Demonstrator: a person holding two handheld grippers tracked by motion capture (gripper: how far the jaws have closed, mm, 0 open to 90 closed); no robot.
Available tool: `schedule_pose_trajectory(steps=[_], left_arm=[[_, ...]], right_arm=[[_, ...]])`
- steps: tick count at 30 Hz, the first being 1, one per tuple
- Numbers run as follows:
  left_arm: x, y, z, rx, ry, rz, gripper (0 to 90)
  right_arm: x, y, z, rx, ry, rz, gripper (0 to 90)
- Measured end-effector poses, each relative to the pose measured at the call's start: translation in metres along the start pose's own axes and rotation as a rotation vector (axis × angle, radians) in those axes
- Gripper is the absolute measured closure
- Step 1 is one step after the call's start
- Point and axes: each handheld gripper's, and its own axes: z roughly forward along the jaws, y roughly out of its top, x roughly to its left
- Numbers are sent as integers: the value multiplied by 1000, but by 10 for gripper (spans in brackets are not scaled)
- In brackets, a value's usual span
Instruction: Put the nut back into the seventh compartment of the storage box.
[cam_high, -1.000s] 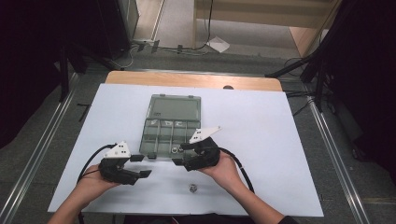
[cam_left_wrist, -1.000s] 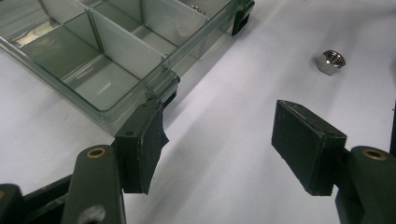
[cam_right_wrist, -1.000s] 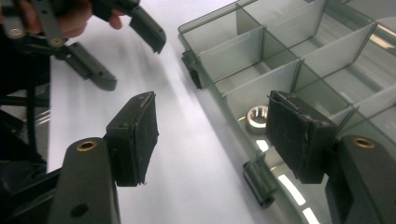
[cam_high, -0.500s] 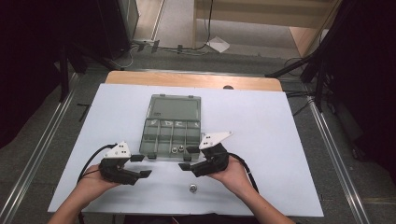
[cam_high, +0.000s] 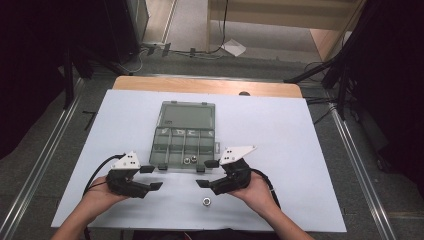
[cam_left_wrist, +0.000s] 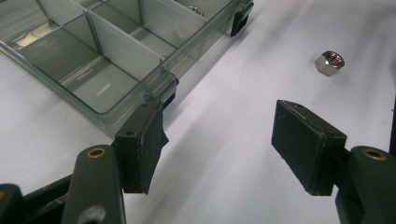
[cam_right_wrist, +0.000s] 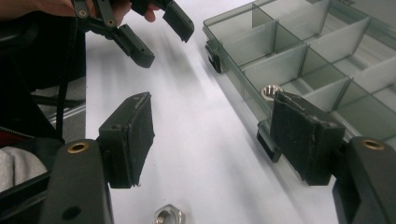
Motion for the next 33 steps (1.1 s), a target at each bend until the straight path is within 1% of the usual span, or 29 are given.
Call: schedule_pose_trajectory(steps=[3, 12, 14, 23, 24, 25, 28, 31, 33], left_arm=[[0, 0, 0, 5, 1, 0, 344], [0, 1, 0, -2, 1, 1, 343], [0, 1, 0, -3, 1, 1, 344], [0, 2, 1, 1, 1, 5, 344], [0, 2, 1, 3, 0, 7, 343], [0, 2, 1, 2, 0, 7, 344], [0, 2, 1, 1, 1, 6, 344], [0, 2, 1, -1, 1, 4, 344], [0, 2, 1, -2, -1, 9, 344]], right_arm=[[0, -3, -2, 3, 4, 9, 325], [2, -13, -4, 11, -3, -4, 328], [2, -15, -4, 14, -5, 2, 328], [7, -27, 1, 45, -7, -3, 329], [7, -28, 2, 48, -10, -12, 330], [8, -30, 2, 51, -7, -7, 330], [9, -32, 2, 59, -9, -11, 331], [10, -34, 3, 61, -9, -5, 333], [10, -35, 4, 68, -11, -10, 335]])
